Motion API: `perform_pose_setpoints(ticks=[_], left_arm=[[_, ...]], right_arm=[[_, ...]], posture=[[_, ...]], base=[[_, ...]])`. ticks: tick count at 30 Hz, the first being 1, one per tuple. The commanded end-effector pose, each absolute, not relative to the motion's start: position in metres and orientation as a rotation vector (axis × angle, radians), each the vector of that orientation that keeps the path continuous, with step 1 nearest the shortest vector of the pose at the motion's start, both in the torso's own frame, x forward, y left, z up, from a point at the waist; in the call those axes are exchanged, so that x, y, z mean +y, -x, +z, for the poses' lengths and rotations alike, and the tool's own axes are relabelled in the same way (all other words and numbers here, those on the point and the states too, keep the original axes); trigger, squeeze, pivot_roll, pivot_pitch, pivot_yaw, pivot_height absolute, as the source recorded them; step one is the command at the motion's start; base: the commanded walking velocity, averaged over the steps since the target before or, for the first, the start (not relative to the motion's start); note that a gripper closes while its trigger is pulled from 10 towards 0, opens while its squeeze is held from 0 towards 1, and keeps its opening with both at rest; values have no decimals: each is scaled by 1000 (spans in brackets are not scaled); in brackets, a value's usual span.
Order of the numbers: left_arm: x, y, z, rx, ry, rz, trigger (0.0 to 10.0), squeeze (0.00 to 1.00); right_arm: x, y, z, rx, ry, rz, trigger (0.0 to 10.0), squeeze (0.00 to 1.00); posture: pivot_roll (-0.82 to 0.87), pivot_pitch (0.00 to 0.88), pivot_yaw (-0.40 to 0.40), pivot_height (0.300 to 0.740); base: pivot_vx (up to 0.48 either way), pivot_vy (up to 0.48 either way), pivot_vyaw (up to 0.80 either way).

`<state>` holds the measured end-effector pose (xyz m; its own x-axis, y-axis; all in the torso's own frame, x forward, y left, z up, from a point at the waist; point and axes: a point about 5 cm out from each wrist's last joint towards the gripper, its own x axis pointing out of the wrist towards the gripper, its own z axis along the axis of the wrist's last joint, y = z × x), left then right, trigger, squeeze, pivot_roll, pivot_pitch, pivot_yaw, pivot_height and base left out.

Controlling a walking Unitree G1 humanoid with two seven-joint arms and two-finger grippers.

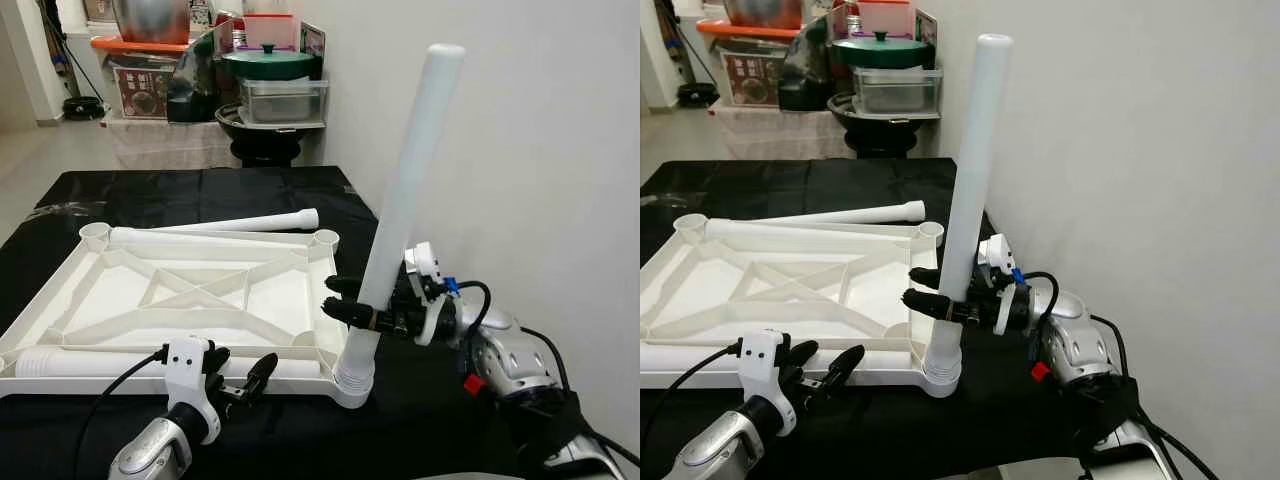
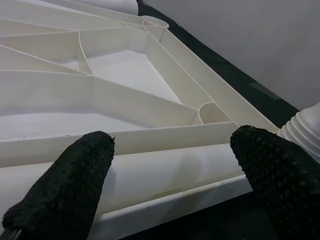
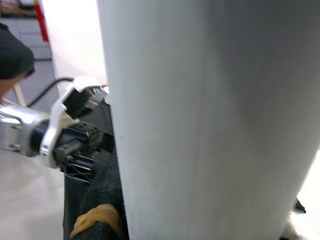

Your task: Building children table

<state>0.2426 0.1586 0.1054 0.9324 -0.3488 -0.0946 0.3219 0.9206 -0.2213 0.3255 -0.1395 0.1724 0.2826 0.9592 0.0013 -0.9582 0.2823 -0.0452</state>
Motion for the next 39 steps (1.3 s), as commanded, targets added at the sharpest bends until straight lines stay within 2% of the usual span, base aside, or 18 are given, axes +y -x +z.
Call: perform_pose_setpoints(ticks=[1, 7, 9, 25, 28, 29, 35, 39], left_arm=[[156, -242, 105, 139, 210, -348, 10000, 0], [156, -243, 105, 137, 211, -347, 10000, 0], [155, -244, 105, 135, 214, -348, 10000, 0], [152, -244, 101, 135, 225, -344, 10000, 0], [153, -244, 101, 134, 225, -337, 10000, 0], [154, -244, 101, 134, 225, -332, 10000, 0], [153, -244, 101, 134, 227, -332, 10000, 0], [152, -245, 101, 131, 229, -334, 10000, 0]], right_arm=[[-146, -317, 132, 185, 46, 1219, 10000, 0], [-144, -309, 124, 210, 100, 1170, 10000, 0], [-144, -311, 116, 290, 71, 1055, 10000, 0], [-141, -306, 102, 349, -40, 921, 10000, 0], [-141, -305, 103, 324, -17, 829, 10000, 0], [-142, -305, 102, 323, -9, 723, 10000, 0], [-144, -306, 104, 282, -18, 556, 10000, 0], [-141, -303, 109, 254, 15, 523, 10000, 0]], posture=[[82, 0, -76, 740], [73, 0, -74, 740], [70, 0, -73, 740], [58, 0, -90, 740], [62, 0, -97, 740], [58, 0, -95, 740], [55, 0, -94, 740], [46, 0, -92, 740]], base=[[0, 0, 0], [0, 0, 0], [0, 0, 0], [0, 0, 0], [0, 0, 0], [0, 0, 0], [0, 0, 0], [0, 0, 0]])
